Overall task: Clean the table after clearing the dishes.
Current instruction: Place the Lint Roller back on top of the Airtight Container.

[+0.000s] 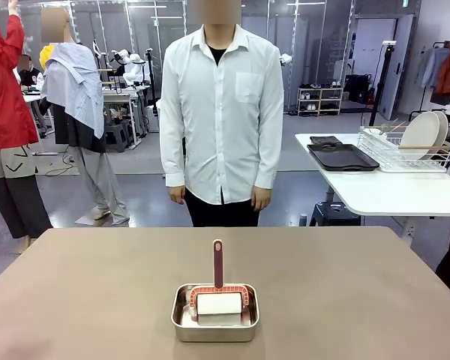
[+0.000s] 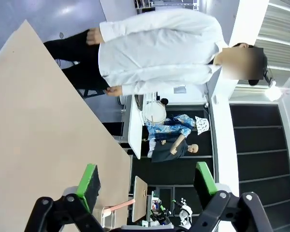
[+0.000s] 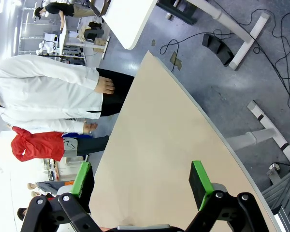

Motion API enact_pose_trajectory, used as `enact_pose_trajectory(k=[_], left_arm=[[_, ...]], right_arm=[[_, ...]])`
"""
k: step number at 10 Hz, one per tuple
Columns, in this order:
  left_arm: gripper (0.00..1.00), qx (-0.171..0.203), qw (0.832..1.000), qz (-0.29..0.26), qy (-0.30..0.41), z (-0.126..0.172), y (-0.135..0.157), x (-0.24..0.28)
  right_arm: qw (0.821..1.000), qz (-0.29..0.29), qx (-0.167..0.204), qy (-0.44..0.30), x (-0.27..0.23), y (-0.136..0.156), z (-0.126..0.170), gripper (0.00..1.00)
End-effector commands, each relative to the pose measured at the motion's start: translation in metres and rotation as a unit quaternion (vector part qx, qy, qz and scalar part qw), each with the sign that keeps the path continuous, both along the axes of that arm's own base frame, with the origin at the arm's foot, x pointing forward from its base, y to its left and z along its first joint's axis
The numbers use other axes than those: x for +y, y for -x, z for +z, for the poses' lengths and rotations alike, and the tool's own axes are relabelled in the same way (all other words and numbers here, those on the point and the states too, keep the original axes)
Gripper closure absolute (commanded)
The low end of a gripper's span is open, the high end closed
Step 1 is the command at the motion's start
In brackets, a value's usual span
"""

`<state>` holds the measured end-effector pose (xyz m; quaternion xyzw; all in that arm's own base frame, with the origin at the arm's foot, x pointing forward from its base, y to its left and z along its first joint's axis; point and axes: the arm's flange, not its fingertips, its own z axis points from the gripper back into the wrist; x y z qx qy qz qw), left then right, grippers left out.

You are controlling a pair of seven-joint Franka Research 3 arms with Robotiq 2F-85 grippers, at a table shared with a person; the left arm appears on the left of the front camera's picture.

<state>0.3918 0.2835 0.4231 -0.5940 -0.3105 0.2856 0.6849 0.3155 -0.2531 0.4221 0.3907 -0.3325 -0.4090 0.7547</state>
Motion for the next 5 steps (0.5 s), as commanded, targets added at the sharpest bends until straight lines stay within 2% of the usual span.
enact_pose_trajectory(k=[1, 5], left_arm=[[0.00, 0.002, 1.000, 0.006, -0.001, 0.0034, 0.0077, 0.0015], [0.00, 0.002, 1.000, 0.006, -0.001, 0.0034, 0.0077, 0.0015]], right_arm=[[1.000, 0.004, 0.001, 0.002, -0.0009, 0.0012, 0.0011, 0.00], [1.000, 0.004, 0.001, 0.002, -0.0009, 0.0012, 0.0011, 0.00]])
